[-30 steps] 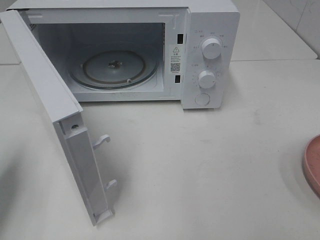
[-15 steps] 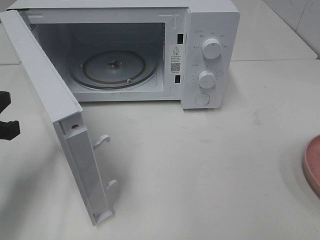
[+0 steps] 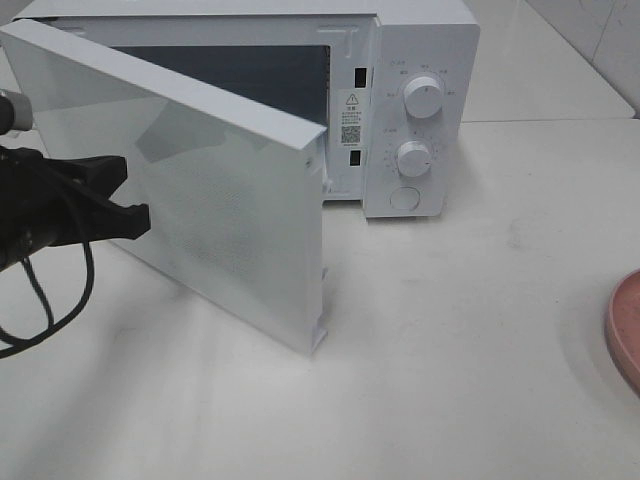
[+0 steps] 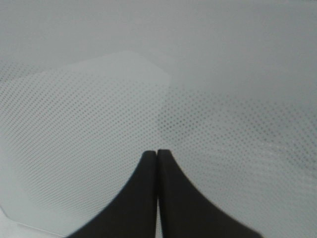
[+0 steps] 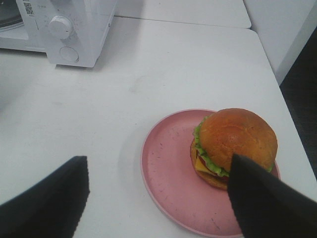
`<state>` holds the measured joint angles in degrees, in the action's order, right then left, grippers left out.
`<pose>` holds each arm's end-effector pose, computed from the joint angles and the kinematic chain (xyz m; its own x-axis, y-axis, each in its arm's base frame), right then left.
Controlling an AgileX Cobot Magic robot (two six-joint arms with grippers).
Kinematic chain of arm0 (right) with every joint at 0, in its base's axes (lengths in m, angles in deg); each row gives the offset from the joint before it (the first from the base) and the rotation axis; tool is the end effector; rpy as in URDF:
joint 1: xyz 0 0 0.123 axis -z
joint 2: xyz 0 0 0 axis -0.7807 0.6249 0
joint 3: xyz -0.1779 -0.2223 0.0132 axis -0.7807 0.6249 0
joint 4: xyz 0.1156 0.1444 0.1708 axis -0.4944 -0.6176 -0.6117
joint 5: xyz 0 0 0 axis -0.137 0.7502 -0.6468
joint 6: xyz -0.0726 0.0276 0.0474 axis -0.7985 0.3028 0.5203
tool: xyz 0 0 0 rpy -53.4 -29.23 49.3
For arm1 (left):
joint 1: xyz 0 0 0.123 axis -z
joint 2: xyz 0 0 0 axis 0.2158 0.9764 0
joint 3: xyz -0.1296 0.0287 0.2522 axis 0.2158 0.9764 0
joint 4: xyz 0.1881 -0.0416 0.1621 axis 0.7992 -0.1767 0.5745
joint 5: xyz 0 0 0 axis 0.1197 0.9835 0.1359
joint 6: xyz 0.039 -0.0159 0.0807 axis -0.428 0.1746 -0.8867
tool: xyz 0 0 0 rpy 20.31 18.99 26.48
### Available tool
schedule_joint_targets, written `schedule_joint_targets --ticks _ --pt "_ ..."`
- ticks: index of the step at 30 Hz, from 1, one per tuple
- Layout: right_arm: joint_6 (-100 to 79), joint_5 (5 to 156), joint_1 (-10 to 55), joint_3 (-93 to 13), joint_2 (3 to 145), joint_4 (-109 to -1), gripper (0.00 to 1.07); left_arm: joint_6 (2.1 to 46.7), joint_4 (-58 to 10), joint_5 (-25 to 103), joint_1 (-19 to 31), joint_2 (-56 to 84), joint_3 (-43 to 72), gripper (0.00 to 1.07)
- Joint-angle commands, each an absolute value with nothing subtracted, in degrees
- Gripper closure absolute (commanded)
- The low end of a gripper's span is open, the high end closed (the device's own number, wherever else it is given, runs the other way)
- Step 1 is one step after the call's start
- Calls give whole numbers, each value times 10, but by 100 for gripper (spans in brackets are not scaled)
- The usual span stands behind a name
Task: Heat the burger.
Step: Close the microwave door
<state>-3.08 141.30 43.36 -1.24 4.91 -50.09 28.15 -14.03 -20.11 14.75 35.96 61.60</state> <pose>-0.0029 -0.0069 0.2828 -0.3954 -0.0508 -0.9171 -0.0729 0.9971 -0.0239 0.2372 -0.1160 0.1701 -0.2420 0.0659 -0.9680 0.3943 0.9183 -0.0361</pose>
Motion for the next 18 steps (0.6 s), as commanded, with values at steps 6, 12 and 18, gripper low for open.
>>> schedule_joint_targets --ticks 6,12,18 --pt "-35 1406 439 -12 31 -500 33 260 -234 -210 196 399 556 107" --pt "-35 1406 439 -12 31 -500 33 188 -344 -201 244 438 489 107" --pt "-35 1406 439 -12 31 -500 33 134 -420 -188 275 470 431 107"
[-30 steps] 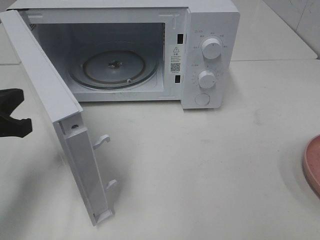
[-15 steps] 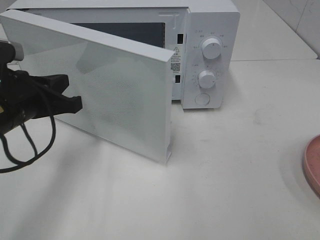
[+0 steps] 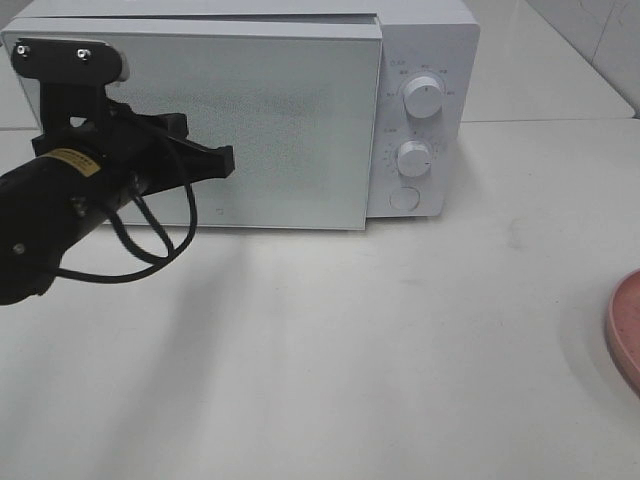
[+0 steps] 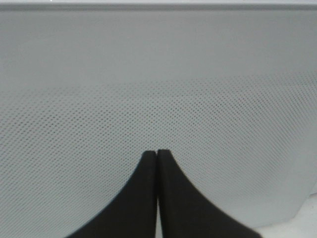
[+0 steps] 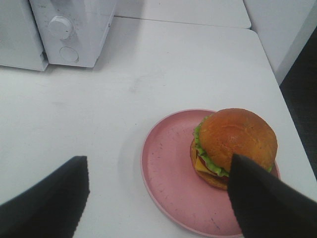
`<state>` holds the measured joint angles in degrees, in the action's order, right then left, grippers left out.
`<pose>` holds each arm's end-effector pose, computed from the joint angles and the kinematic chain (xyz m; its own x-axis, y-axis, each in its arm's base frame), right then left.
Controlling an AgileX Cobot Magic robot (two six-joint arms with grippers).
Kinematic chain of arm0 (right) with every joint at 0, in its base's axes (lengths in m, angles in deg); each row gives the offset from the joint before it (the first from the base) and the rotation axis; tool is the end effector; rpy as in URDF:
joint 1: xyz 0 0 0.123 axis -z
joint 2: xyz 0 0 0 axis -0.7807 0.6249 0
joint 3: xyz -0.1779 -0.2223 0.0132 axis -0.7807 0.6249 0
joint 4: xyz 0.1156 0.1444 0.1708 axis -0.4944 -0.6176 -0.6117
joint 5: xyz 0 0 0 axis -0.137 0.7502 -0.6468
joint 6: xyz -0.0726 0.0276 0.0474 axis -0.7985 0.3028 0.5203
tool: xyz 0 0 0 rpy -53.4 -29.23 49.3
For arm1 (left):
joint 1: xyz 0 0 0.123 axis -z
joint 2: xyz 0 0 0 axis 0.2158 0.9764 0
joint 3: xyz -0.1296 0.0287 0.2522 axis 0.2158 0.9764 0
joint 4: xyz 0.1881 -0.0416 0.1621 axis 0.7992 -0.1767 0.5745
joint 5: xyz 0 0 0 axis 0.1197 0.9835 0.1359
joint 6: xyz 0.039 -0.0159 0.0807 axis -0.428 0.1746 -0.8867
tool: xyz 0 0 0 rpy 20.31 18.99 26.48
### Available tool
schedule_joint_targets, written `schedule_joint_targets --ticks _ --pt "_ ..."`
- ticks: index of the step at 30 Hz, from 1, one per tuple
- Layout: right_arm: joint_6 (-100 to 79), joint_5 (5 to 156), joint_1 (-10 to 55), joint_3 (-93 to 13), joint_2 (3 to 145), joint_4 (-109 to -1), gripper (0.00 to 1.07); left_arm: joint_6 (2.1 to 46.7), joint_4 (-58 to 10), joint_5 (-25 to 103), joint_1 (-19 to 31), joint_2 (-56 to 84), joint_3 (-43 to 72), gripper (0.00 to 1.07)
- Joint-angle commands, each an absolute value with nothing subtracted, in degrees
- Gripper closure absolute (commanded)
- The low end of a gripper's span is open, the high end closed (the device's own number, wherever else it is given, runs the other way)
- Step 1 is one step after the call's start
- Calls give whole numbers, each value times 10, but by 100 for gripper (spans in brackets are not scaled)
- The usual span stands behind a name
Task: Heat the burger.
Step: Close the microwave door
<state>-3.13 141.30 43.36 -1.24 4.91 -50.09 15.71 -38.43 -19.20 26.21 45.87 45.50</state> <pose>-0.0029 -0.0069 0.2828 -0.3954 -0.0517 -0.9171 -0.0732 0.9970 -0.0247 0.2771 -0.1804 0.1785 -0.2158 0.0045 -0.9764 0.2867 0.9562 -0.0590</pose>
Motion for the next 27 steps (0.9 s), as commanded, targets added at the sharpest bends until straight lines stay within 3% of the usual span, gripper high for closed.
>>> schedule_joint_targets --ticks 1,13,20,27 --pt "-35 1406 439 -12 31 -500 33 128 -429 -187 279 477 421 107" --pt "-35 1406 439 -12 31 -500 33 80 -500 -158 298 543 311 107" --pt "-35 1406 439 -12 31 -500 33 22 -535 -145 298 576 246 107" --pt "-35 1406 439 -12 31 -500 33 9 -552 -142 290 597 203 107"
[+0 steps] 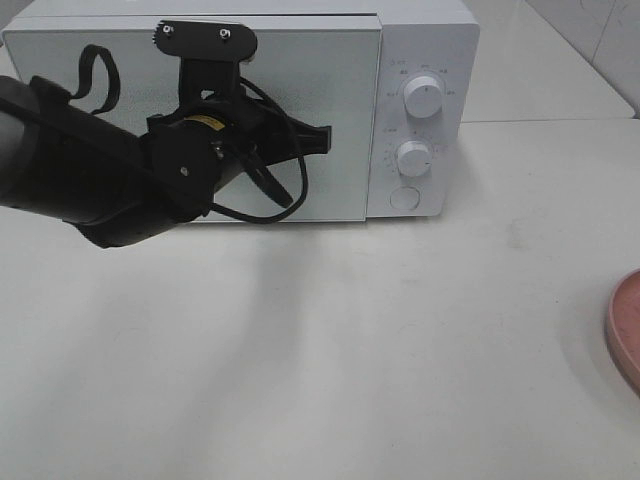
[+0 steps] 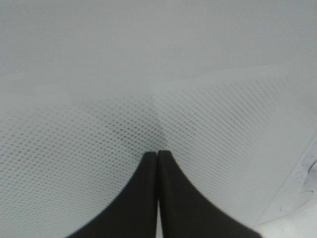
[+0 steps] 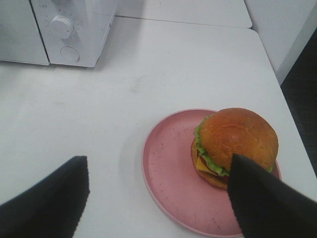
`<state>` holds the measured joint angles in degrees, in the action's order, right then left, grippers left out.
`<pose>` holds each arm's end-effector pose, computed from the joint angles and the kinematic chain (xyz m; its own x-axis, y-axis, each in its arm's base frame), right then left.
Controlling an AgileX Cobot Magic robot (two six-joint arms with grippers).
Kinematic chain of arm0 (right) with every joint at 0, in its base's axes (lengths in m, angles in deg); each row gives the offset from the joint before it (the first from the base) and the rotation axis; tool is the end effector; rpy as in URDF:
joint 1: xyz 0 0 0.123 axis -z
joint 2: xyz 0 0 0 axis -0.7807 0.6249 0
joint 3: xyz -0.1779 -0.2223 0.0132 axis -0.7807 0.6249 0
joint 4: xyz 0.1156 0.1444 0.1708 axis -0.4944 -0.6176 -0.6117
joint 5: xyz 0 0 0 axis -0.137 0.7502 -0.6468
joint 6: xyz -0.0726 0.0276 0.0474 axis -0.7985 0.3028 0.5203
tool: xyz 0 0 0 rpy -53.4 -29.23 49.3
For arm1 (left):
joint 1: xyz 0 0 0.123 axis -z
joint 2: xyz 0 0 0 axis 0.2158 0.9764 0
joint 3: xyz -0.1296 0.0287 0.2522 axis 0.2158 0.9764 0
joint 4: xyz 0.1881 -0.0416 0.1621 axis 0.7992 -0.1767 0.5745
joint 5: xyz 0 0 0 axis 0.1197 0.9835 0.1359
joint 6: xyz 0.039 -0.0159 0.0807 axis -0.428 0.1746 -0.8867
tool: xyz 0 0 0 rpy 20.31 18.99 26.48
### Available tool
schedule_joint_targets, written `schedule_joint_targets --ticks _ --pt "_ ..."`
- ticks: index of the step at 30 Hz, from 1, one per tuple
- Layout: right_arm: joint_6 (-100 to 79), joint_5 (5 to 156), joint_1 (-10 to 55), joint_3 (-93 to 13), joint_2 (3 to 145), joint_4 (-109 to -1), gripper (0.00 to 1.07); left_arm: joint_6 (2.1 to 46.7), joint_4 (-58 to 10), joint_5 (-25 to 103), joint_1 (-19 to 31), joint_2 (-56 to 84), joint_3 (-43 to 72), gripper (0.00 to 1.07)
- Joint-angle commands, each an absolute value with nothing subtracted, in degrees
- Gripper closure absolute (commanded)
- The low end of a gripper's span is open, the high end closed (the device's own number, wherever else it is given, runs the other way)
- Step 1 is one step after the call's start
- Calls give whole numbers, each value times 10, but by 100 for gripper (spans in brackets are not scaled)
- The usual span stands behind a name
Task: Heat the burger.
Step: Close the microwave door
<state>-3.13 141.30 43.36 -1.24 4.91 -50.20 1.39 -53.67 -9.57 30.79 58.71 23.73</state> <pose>-0.0029 -0.0067 0.2828 -0.3955 -0.0507 -0.9171 -0.0743 0.9970 -0.0231 0.3257 -0.2533 0.1717 -0.2867 0.0378 -0.9573 0.2777 0.9596 -0.0453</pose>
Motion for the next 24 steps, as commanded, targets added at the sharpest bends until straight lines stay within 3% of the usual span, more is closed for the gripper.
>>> schedule_joint_targets --ticks 1,13,19,24 --pt "-35 1406 439 -12 31 -500 33 9 -552 -128 284 603 191 107" --pt "-35 1406 439 -12 31 -500 33 1 -533 -115 279 615 183 107" --pt "-35 1406 439 -12 31 -500 33 -59 -569 -44 303 582 199 107" --pt "-35 1406 439 -12 31 -500 33 -65 -588 -2 315 545 246 107"
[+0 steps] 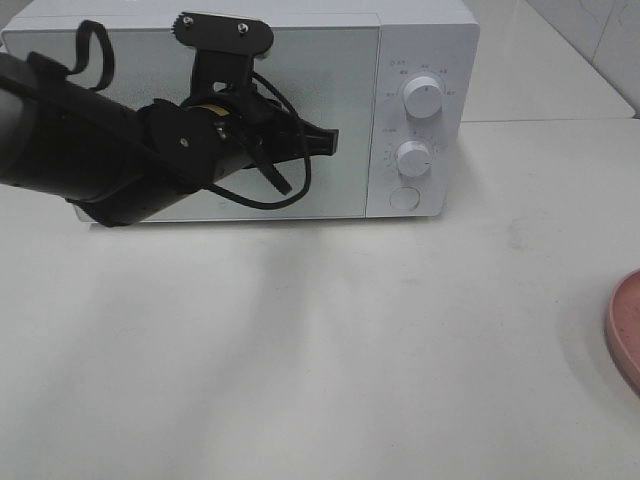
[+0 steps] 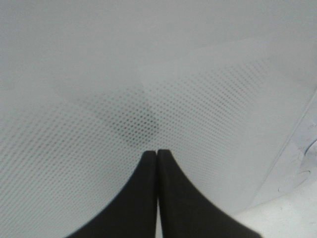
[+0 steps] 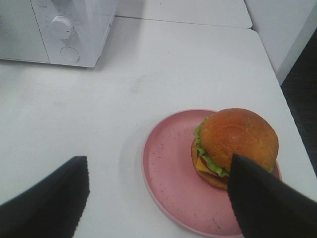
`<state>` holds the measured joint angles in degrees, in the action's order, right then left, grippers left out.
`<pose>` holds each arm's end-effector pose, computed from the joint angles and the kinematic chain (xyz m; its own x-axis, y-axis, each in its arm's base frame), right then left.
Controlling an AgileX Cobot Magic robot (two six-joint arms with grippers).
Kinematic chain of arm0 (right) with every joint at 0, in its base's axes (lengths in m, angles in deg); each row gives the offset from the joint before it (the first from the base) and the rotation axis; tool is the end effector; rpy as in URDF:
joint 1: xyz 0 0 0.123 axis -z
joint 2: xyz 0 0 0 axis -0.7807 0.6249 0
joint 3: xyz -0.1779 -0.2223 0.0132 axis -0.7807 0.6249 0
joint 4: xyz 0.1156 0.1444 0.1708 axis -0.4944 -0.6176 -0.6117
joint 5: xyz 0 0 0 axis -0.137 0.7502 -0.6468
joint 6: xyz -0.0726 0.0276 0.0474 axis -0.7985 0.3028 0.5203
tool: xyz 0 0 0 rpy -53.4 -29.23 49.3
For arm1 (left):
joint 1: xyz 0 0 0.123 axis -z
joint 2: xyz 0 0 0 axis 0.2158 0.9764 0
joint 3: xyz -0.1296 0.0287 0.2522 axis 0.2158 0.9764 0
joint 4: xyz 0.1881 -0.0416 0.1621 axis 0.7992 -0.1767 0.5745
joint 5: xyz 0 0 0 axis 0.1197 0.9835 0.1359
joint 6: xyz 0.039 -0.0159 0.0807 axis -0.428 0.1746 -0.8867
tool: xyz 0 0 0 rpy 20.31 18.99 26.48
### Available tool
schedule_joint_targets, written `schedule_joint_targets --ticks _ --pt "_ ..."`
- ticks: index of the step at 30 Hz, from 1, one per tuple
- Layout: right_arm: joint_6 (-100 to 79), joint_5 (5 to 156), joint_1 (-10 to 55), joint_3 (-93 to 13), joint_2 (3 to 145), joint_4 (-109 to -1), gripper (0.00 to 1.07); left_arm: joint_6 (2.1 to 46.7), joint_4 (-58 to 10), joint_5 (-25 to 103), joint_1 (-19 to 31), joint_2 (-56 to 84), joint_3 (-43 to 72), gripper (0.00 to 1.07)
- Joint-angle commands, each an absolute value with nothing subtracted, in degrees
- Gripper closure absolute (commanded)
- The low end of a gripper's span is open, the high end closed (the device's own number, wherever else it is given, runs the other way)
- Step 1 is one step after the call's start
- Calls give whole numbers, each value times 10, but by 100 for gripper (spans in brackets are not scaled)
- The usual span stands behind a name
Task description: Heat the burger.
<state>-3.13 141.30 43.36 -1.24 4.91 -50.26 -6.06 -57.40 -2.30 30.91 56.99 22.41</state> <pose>-0.0029 -0.0067 0.2828 -0.3956 -0.0501 -0.9171 -0.0749 0.9969 -0.0222 0.3227 -0.2579 0.1793 -0.3417 0.1142 -0.9329 0.3342 0.9425 -0.0070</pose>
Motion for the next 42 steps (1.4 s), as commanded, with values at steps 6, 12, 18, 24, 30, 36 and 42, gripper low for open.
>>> schedule_joint_targets --ticks 6,12,18,24,30,36,42 --pt "-33 1406 439 -12 31 -500 33 -65 -595 111 319 499 288 103" --pt "-33 1406 439 -12 31 -500 33 -65 -594 252 317 467 304 8" --pt "-33 1406 439 -12 31 -500 33 -66 -541 328 317 435 304 8" --pt "-33 1406 439 -12 31 -500 33 -35 -475 460 299 406 304 8" --pt "-33 1406 439 -12 31 -500 33 8 -443 604 224 386 303 8" --pt "-33 1406 439 -12 31 -500 33 41 -406 732 123 343 303 8" --pt "-33 1406 439 -12 31 -500 33 87 -364 828 7 279 303 8"
